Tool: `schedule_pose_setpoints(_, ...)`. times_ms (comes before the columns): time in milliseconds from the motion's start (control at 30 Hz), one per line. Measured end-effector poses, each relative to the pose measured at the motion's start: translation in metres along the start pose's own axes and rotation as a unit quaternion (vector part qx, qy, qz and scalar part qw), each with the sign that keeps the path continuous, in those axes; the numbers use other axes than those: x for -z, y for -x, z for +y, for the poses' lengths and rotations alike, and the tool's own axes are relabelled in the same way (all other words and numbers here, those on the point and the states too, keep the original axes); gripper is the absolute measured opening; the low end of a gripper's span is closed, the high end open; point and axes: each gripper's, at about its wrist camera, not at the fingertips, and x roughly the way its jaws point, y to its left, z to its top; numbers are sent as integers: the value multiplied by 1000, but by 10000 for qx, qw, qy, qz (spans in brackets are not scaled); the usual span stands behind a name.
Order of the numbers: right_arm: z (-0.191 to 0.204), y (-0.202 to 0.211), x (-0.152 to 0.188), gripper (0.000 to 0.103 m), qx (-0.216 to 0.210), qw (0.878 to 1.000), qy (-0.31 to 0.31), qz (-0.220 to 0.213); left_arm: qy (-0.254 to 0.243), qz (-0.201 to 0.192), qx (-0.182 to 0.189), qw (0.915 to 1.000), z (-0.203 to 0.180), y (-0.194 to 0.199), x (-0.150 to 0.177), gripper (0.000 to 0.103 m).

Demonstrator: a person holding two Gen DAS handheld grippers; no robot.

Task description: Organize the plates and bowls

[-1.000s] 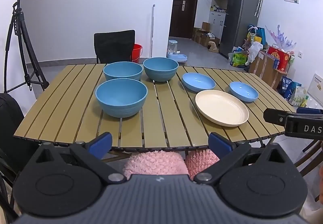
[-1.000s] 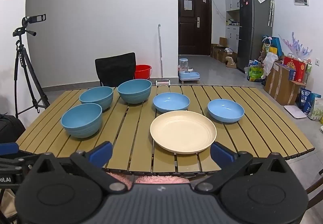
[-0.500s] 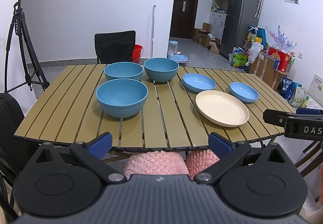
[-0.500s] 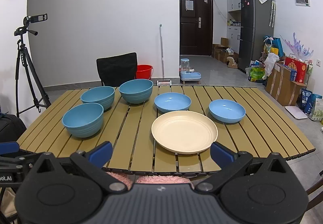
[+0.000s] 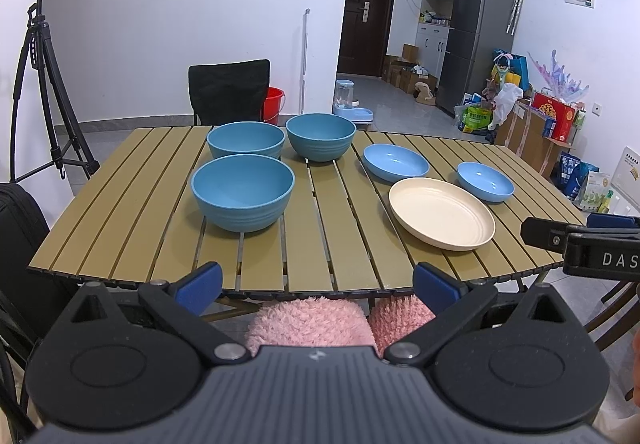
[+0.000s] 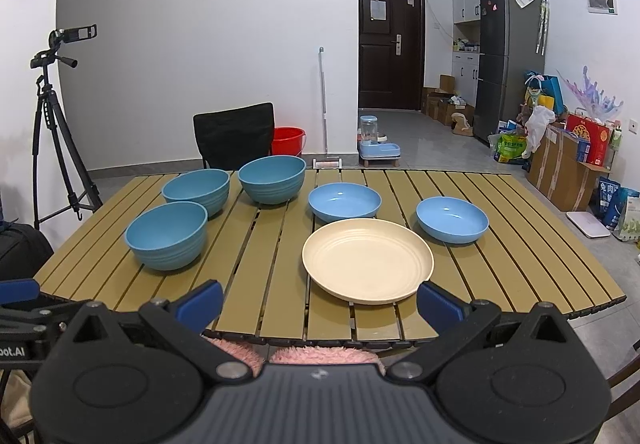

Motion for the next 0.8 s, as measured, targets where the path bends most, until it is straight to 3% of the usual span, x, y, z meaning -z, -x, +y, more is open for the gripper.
schedule_pose_setpoints(800,2,1,2,103,-29,10000,31,-17,19,-20,-12,10000,2,3,2,103)
